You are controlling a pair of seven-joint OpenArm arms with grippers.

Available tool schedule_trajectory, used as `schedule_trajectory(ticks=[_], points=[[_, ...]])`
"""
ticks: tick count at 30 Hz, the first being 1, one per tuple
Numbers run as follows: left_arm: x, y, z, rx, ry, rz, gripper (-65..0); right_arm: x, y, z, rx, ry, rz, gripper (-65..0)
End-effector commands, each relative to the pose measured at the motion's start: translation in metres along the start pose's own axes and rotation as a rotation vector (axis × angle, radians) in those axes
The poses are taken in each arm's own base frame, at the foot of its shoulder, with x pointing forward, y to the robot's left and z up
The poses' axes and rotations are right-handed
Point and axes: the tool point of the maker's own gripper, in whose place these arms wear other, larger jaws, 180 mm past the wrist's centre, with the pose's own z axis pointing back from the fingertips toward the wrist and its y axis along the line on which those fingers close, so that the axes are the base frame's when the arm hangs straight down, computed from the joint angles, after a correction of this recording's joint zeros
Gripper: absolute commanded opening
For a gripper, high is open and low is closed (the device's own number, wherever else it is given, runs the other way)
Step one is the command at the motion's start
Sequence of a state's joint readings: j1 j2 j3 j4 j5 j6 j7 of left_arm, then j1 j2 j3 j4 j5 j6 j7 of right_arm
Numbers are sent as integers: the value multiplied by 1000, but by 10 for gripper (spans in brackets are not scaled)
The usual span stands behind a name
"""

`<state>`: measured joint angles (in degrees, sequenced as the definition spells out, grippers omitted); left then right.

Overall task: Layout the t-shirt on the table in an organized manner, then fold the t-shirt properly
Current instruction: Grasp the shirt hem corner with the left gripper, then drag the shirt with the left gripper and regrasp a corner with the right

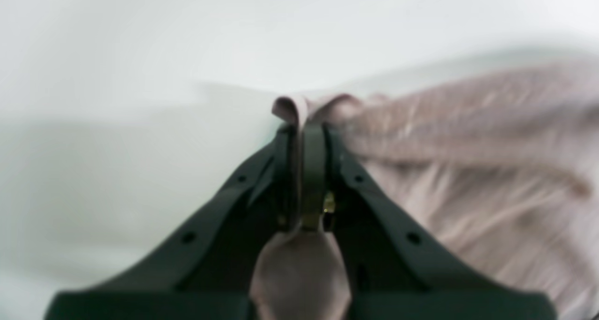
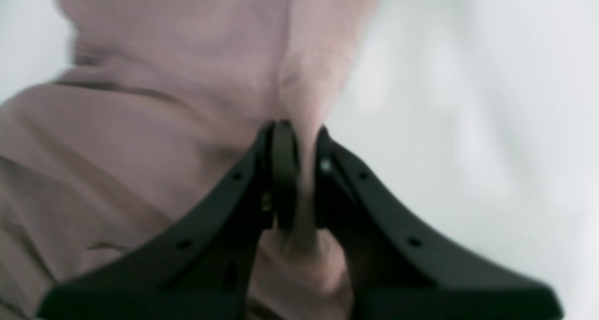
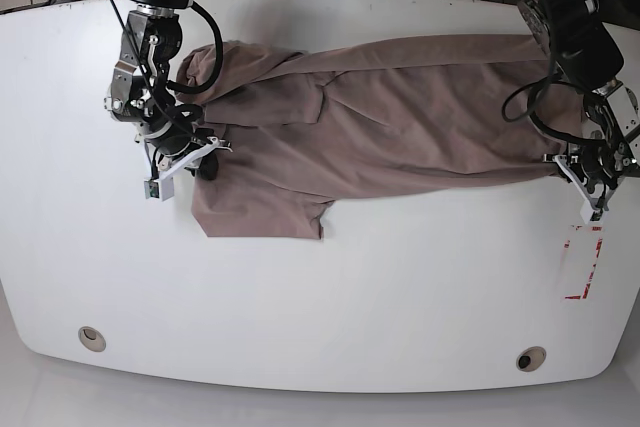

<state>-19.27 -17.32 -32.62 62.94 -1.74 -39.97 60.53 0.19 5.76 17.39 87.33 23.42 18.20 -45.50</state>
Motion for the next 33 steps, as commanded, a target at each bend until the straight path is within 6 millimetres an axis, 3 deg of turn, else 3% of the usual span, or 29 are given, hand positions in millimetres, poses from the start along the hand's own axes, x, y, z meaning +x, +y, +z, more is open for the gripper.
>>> schedule_trajectory(ticks=[1,8,13,19,27,33], points=[[37,8,26,55,-108,-35,-650,42,8,14,8,-119,57,-598],[70,5,70,158,-194,-106,-650,90,9,35,-6,-228,149,-595],[106,-3,101,208,-272,-148,-650,122,2,44,-27,-278,198,-595],[136,1,143,283,-347,-159,-650,160,-2,55,-49,-342,250,-595],[172,7,191,344,-434,-139,-650,205,24,64,-7,-376,434,-595],[178,9,199,353,-448,-134,-650,202,27,61,-5,-342,449,-593]])
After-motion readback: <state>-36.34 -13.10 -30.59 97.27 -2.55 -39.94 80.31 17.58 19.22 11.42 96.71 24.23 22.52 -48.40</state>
